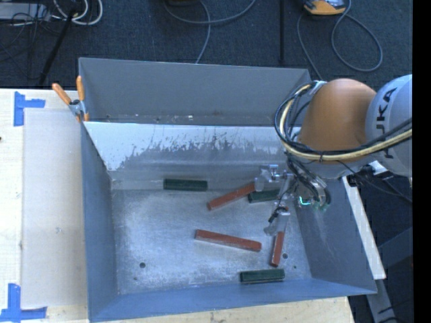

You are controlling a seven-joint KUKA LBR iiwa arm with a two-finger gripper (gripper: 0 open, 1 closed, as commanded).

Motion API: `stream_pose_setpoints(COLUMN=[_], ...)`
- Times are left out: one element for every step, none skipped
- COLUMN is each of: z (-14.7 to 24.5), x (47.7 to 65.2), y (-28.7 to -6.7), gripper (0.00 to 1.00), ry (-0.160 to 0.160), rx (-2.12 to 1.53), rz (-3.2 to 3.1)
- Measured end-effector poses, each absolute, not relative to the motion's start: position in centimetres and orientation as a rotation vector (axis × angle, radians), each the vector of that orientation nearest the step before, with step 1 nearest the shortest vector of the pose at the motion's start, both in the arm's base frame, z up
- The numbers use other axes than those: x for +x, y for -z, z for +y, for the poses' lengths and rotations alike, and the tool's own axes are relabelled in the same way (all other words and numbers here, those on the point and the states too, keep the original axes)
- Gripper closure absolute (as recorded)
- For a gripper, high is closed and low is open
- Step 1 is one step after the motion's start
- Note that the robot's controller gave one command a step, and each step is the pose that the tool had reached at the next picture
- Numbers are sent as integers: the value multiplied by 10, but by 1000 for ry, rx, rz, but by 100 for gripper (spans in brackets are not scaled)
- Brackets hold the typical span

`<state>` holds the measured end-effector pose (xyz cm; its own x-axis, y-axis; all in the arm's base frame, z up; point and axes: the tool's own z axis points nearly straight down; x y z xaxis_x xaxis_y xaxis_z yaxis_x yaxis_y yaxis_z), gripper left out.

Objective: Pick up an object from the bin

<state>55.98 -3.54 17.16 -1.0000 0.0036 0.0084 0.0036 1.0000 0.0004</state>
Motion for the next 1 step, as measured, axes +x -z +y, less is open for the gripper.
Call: stream_pose_setpoints(z=[-52], x=[523], y=[-65], gripper=[0], ry=[2], rx=[176], rz=[-3127])
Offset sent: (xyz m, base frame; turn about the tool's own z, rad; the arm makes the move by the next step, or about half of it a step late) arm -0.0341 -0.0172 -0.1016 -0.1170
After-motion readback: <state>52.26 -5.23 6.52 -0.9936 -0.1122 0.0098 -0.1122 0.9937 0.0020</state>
